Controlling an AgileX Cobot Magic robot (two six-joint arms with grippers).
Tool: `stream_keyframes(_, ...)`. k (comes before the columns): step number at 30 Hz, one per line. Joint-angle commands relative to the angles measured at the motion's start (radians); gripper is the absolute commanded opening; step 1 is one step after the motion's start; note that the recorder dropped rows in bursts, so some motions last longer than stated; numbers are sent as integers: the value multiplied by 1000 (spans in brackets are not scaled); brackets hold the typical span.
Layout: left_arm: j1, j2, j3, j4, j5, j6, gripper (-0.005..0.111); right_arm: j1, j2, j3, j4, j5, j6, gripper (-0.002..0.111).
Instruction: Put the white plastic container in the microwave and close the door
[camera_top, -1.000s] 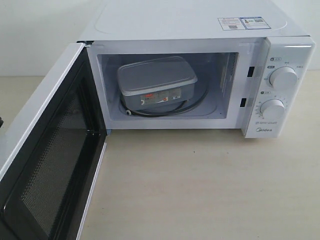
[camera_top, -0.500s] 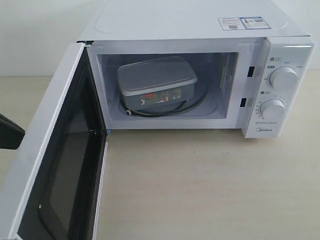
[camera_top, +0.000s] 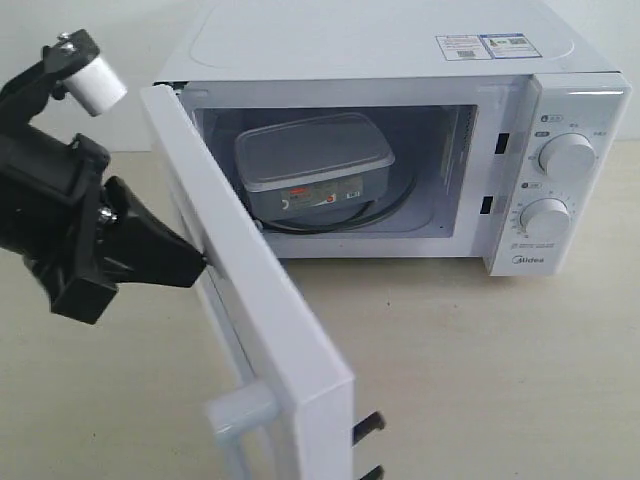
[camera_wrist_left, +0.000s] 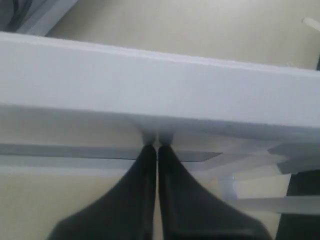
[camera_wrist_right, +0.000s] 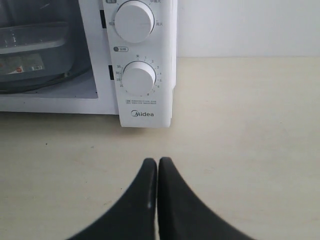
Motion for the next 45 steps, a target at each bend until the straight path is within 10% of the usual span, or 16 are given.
stream_keyframes(1, -56, 69, -6, -167, -152, 106, 4, -3, -4, 0, 0, -3, 0, 0)
stream_keyframes(13, -78, 133, -14, -320, -388, 235, 4, -3, -4, 0, 0, -10, 0, 0)
stream_keyframes(45, -83, 164, -114, -313, -347, 219, 4, -3, -4, 0, 0, -10, 0, 0)
